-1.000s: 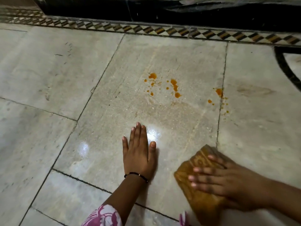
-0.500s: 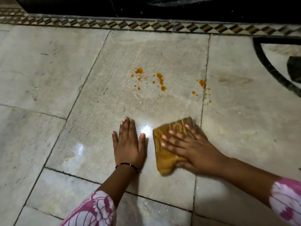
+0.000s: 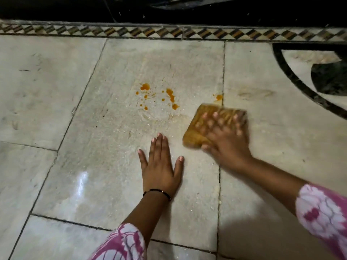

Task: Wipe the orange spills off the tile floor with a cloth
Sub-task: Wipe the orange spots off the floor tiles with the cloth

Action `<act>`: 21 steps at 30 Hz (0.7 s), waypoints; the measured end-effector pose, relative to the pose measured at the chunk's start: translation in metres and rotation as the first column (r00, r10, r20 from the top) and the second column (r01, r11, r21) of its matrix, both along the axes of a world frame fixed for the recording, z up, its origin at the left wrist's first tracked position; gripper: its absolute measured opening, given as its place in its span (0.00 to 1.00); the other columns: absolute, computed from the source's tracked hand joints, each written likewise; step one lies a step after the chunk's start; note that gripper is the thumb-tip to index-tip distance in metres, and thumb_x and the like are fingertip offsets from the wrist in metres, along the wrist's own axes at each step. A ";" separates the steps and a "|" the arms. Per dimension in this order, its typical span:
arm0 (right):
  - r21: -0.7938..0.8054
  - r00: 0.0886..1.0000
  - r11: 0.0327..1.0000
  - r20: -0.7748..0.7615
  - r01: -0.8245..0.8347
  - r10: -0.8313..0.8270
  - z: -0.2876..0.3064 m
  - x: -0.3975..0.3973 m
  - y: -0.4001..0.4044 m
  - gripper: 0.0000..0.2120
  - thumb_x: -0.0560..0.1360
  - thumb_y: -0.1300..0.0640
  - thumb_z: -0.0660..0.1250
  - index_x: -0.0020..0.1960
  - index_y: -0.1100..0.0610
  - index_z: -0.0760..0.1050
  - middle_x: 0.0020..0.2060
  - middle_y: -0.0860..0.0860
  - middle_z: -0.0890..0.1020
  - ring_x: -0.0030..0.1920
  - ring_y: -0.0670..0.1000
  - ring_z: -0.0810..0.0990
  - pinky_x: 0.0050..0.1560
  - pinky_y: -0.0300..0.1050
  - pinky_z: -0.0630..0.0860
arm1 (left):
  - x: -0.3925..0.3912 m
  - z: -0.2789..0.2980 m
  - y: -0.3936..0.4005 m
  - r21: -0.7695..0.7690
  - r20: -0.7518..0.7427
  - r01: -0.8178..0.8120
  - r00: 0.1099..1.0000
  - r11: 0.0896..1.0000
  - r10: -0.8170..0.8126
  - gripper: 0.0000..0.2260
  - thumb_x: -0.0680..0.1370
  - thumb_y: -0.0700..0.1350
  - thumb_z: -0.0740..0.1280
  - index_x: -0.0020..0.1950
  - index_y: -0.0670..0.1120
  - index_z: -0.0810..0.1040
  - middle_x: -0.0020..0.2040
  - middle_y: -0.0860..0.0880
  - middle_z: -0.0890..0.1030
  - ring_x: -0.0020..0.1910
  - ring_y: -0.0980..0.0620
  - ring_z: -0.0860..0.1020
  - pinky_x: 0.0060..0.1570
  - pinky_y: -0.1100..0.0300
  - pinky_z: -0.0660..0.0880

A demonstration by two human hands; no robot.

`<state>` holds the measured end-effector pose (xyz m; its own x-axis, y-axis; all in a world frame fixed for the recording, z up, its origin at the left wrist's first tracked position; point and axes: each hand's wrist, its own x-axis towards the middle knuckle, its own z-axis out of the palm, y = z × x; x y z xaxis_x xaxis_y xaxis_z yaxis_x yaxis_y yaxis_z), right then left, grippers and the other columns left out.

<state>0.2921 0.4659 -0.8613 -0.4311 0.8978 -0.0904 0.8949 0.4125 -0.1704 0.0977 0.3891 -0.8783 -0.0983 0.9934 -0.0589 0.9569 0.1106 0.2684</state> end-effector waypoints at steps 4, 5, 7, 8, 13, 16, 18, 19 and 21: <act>0.020 0.963 0.963 0.053 -0.267 0.266 -0.002 0.021 -0.047 0.30 0.74 0.39 0.53 0.75 0.44 0.56 0.75 0.47 0.59 0.75 0.50 0.54 0.71 0.59 0.47 | -0.001 0.000 0.000 -0.002 -0.018 0.022 1.000 1.000 -0.022 0.36 0.76 0.66 0.47 0.77 0.46 0.51 0.77 0.50 0.50 0.76 0.52 0.48 0.72 0.43 0.41; 0.013 0.958 0.959 0.065 -0.282 0.280 -0.001 0.037 -0.051 0.29 0.75 0.39 0.52 0.75 0.44 0.55 0.74 0.47 0.60 0.74 0.50 0.54 0.71 0.58 0.47 | -0.002 -0.001 0.001 -0.003 -0.020 0.022 1.000 1.000 -0.022 0.36 0.76 0.67 0.47 0.77 0.46 0.51 0.77 0.50 0.49 0.76 0.52 0.47 0.72 0.44 0.41; -0.013 0.951 0.957 0.112 -0.289 0.289 0.007 0.069 -0.047 0.29 0.77 0.36 0.47 0.76 0.42 0.52 0.75 0.48 0.60 0.74 0.52 0.55 0.71 0.57 0.47 | -0.002 0.000 0.002 -0.002 -0.006 0.011 1.000 1.000 -0.011 0.35 0.76 0.66 0.47 0.77 0.46 0.51 0.78 0.51 0.49 0.76 0.53 0.46 0.72 0.44 0.40; -0.026 0.942 0.954 0.153 -0.298 0.298 0.010 0.083 -0.036 0.30 0.77 0.34 0.45 0.76 0.42 0.51 0.75 0.49 0.59 0.75 0.54 0.54 0.71 0.59 0.47 | -0.002 -0.001 0.002 -0.002 0.005 0.005 1.000 1.000 -0.005 0.35 0.76 0.65 0.48 0.77 0.46 0.50 0.78 0.51 0.49 0.76 0.53 0.45 0.72 0.45 0.40; -0.046 0.882 0.961 0.389 -0.271 0.267 0.026 0.108 0.062 0.40 0.69 0.23 0.39 0.75 0.39 0.40 0.77 0.50 0.45 0.74 0.64 0.42 0.68 0.69 0.39 | 0.000 -0.001 0.002 0.004 0.009 -0.005 1.000 1.000 0.005 0.35 0.76 0.65 0.48 0.77 0.46 0.52 0.78 0.50 0.51 0.76 0.53 0.46 0.72 0.45 0.41; -0.100 0.941 0.991 0.319 -0.084 0.112 0.019 0.077 0.122 0.42 0.63 0.20 0.36 0.71 0.36 0.27 0.76 0.48 0.35 0.75 0.61 0.36 0.69 0.68 0.36 | 0.001 -0.001 0.003 0.002 0.013 -0.004 1.000 1.000 0.004 0.34 0.76 0.64 0.50 0.77 0.45 0.54 0.77 0.49 0.53 0.76 0.52 0.48 0.72 0.45 0.42; -0.098 0.960 0.995 0.281 0.006 0.022 0.015 0.041 0.141 0.43 0.64 0.21 0.38 0.72 0.38 0.29 0.76 0.49 0.37 0.75 0.61 0.39 0.69 0.69 0.39 | 0.001 0.001 0.002 -0.009 0.011 -0.002 1.000 1.000 0.002 0.34 0.76 0.65 0.49 0.77 0.46 0.53 0.78 0.49 0.52 0.76 0.52 0.48 0.72 0.45 0.41; -0.088 0.964 0.996 0.267 0.021 0.003 0.013 0.022 0.143 0.43 0.65 0.21 0.39 0.73 0.39 0.31 0.76 0.49 0.37 0.75 0.62 0.41 0.69 0.70 0.40 | 0.001 0.001 0.002 -0.013 0.009 -0.004 1.000 1.000 0.004 0.34 0.76 0.65 0.49 0.77 0.46 0.53 0.78 0.50 0.52 0.76 0.53 0.47 0.72 0.45 0.41; -0.073 0.967 0.997 0.251 -0.025 0.042 0.011 -0.005 0.131 0.41 0.66 0.23 0.38 0.74 0.40 0.33 0.77 0.51 0.39 0.74 0.65 0.43 0.68 0.71 0.42 | 0.002 0.002 0.002 -0.013 0.009 -0.010 1.000 1.000 0.010 0.34 0.76 0.65 0.49 0.77 0.46 0.53 0.78 0.50 0.52 0.76 0.53 0.47 0.72 0.45 0.41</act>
<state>0.2870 0.5969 -0.8505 -0.4162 0.8710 -0.2612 0.8984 0.4382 0.0298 0.0995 0.3915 -0.8765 -0.1073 0.9915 -0.0730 0.9532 0.1234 0.2759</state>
